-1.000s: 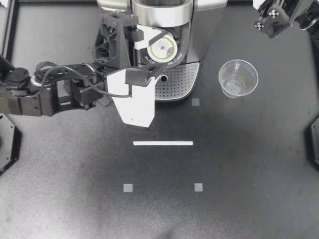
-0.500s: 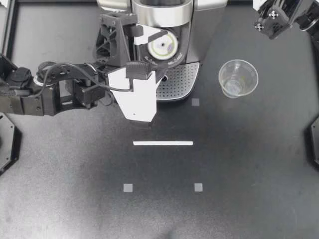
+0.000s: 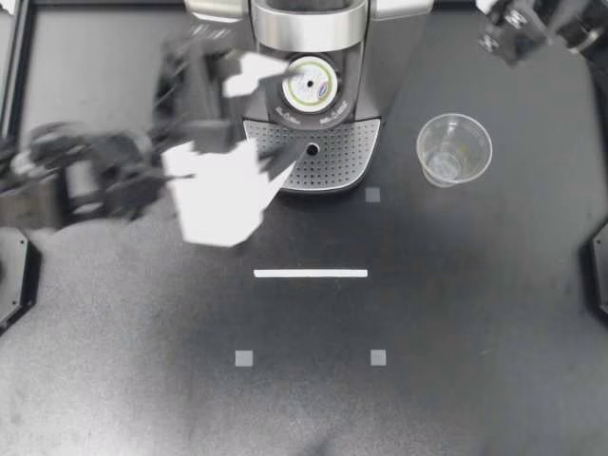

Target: Place the coffee capsule inside the capsule container, then place the cup onto the center of the cup tray, then push the 'Hot Water' and 'Travel Mug' buttons.

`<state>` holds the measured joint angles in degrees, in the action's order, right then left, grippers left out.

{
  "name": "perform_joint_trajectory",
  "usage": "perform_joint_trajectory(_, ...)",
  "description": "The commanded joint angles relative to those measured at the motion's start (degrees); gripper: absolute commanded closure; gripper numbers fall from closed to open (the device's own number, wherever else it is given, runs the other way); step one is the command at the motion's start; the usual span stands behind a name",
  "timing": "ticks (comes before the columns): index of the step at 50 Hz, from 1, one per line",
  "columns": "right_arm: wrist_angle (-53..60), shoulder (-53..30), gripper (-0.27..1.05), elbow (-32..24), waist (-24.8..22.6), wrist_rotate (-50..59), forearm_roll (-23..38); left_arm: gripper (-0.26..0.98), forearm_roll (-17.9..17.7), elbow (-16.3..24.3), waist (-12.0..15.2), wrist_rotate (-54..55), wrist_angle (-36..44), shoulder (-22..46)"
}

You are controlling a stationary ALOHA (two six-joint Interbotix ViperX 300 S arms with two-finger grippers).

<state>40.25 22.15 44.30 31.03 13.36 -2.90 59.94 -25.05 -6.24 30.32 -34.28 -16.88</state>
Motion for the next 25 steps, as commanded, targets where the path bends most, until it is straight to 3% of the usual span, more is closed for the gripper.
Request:
perform_joint_trajectory(1,-3.1,-1.0,0.72,-4.0,2.0,-0.2,-0.2,-0.04,0.4,-3.3,0.1,5.5,4.2,-4.6)
perform_joint_trajectory(14,-11.3,-7.0,0.72,-11.3,4.7,-0.4,0.1,-0.04,0.5,-15.5,0.9,22.3,19.5,-13.8)
perform_joint_trajectory(25,-11.9,-12.0,0.72,-15.5,4.4,0.0,0.4,-0.04,0.4,-20.8,3.2,26.6,27.9,-18.8)
